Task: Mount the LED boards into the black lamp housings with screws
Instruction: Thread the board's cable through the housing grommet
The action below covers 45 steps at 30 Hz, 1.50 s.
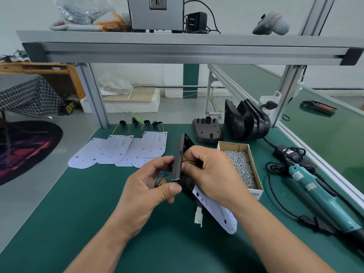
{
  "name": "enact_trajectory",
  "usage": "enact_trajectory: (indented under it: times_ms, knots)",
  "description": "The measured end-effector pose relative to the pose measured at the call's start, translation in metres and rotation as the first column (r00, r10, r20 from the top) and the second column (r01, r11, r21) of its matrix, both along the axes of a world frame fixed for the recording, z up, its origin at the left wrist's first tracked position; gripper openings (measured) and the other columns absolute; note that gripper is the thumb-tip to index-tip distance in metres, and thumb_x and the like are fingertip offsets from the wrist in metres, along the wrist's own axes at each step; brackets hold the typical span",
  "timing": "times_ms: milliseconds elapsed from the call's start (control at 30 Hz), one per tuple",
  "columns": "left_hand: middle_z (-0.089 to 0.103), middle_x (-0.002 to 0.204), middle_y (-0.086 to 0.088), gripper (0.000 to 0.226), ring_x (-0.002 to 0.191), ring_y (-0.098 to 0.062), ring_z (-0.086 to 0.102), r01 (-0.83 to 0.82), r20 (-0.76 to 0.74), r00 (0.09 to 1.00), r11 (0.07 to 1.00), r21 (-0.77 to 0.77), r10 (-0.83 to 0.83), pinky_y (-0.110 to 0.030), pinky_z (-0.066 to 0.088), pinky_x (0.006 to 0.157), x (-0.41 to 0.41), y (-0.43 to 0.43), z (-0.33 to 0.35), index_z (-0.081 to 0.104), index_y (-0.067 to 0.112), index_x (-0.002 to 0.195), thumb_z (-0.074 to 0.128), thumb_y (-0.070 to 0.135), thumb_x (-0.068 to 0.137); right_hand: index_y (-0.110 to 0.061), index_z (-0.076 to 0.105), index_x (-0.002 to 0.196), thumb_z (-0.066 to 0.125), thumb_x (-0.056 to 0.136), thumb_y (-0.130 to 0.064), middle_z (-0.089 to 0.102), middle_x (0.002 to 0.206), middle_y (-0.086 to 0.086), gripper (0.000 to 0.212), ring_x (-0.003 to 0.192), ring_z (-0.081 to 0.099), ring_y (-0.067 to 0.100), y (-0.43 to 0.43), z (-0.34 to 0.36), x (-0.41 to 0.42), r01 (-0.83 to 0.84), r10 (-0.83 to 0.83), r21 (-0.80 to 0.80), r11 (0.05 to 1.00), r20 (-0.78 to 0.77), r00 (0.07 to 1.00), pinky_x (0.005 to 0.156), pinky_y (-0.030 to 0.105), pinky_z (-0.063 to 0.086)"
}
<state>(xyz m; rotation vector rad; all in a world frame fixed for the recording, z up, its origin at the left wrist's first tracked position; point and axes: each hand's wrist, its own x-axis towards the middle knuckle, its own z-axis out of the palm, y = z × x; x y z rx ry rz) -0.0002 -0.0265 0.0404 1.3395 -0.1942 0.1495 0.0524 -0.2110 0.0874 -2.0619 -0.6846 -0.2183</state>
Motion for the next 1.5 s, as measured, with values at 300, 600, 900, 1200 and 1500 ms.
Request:
enact_trajectory:
  times_ms: [300,600,900,1200,1500]
  knots:
    - [0.071,0.128,-0.023,0.066,0.109,-0.031,0.061,-0.020,0.028,0.999,1.000,-0.002,0.020,-0.035,0.057,0.100,0.003,0.003,-0.007,0.075,0.018,0.127,0.096,0.026,0.065,-0.049,0.070,0.075,0.078,0.096,-0.029,0.063,0.085,-0.026,0.030,0.094,0.057,0.007,-0.005,-0.001,0.001,-0.109,0.110,0.017,0.994,-0.048,0.993,0.075,0.020,0.043]
    - [0.077,0.124,-0.010,0.072,0.104,-0.021,0.073,-0.042,0.006,0.999,0.999,-0.014,0.042,-0.028,0.060,0.089,0.003,0.000,-0.003,0.075,0.023,0.130,0.099,0.044,0.066,-0.035,0.078,0.097,0.064,0.105,-0.022,0.059,0.092,-0.013,0.021,0.113,0.048,0.017,-0.009,0.001,0.003,-0.200,0.200,-0.159,0.967,-0.016,0.980,0.097,0.034,0.043]
    - [0.078,0.114,-0.016,0.034,0.097,-0.022,0.076,-0.039,-0.049,0.998,0.991,-0.125,0.033,-0.029,0.061,0.084,0.008,0.001,-0.009,0.072,0.008,0.126,0.067,0.018,0.094,-0.031,0.071,0.133,0.062,0.095,-0.039,0.072,0.130,-0.020,0.039,0.125,0.062,-0.004,-0.027,-0.006,0.019,0.066,0.000,0.335,0.940,-0.194,0.981,0.107,0.024,0.046]
    - [0.076,0.112,-0.019,0.017,0.093,-0.024,0.075,-0.033,-0.073,0.997,0.973,-0.230,0.017,-0.032,0.062,0.081,0.012,0.003,-0.009,0.079,0.017,0.109,0.072,0.016,0.094,-0.019,0.071,0.100,0.053,0.107,-0.039,0.060,0.081,-0.003,0.027,0.072,0.052,0.013,-0.027,-0.015,0.029,-0.072,0.087,0.062,0.995,-0.286,0.954,0.068,0.036,0.040]
    - [0.076,0.126,-0.013,0.035,0.114,-0.032,0.072,-0.293,-0.081,0.955,0.951,-0.099,0.286,-0.053,0.055,0.099,0.023,0.013,-0.016,0.073,0.019,0.123,0.072,0.004,0.091,-0.013,0.060,0.085,0.056,0.101,-0.036,0.051,0.072,-0.006,0.028,0.067,0.045,0.011,-0.018,-0.016,0.017,-0.037,0.078,0.142,0.989,-0.293,0.953,0.065,0.035,0.035]
